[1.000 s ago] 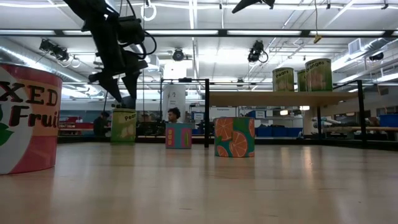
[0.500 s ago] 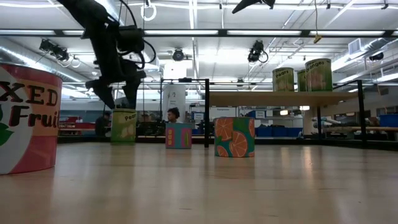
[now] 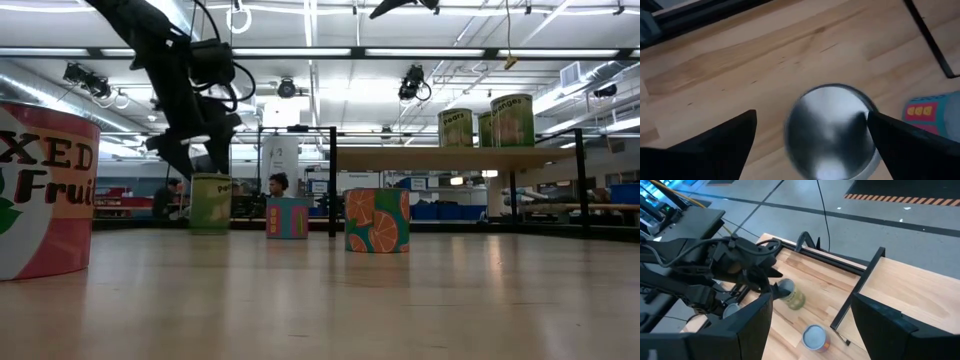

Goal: Pick and place cans onto a shelf
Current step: Put the large canned pears on the shelf

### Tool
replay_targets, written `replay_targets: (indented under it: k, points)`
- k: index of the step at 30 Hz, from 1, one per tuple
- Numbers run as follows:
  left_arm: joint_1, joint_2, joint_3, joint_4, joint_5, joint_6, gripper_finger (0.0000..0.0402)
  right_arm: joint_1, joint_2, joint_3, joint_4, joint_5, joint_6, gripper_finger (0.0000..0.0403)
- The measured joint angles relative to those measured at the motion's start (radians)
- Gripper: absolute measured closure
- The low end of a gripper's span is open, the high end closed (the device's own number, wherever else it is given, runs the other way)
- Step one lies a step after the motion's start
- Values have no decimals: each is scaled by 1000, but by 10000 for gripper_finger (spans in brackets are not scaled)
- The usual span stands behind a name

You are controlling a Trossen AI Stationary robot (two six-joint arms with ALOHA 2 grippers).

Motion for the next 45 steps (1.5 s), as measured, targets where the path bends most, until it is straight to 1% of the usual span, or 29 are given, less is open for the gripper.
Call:
replay_targets:
  k: [6,14,19,30,35,38,40,42,44,45]
  points:
    - [-9,-8,50,-71,-11,-6,14,0,0,0,3,-3,1,126]
    - [-90,-19,56,-68,-33,-37,14,0,0,0,3,-27,-2,125]
    - [-93,24,56,-60,-66,-48,14,0,0,0,3,-27,-2,125]
    - [-93,83,55,-51,-64,-30,14,1,0,0,2,-29,-2,125]
    - [-93,125,55,-31,-38,52,15,1,0,0,2,-51,-39,125]
    - [-102,127,55,-28,-30,82,29,12,0,0,2,-41,-62,125]
    - [-116,121,55,-34,-29,100,49,29,0,0,2,-16,-71,125]
    - [-135,89,55,-62,-29,116,74,51,0,0,2,11,-84,126]
    - [-166,63,67,-106,2,124,91,78,0,0,1,26,-96,127]
    - [-186,46,75,-140,25,124,91,92,0,0,1,30,-106,127]
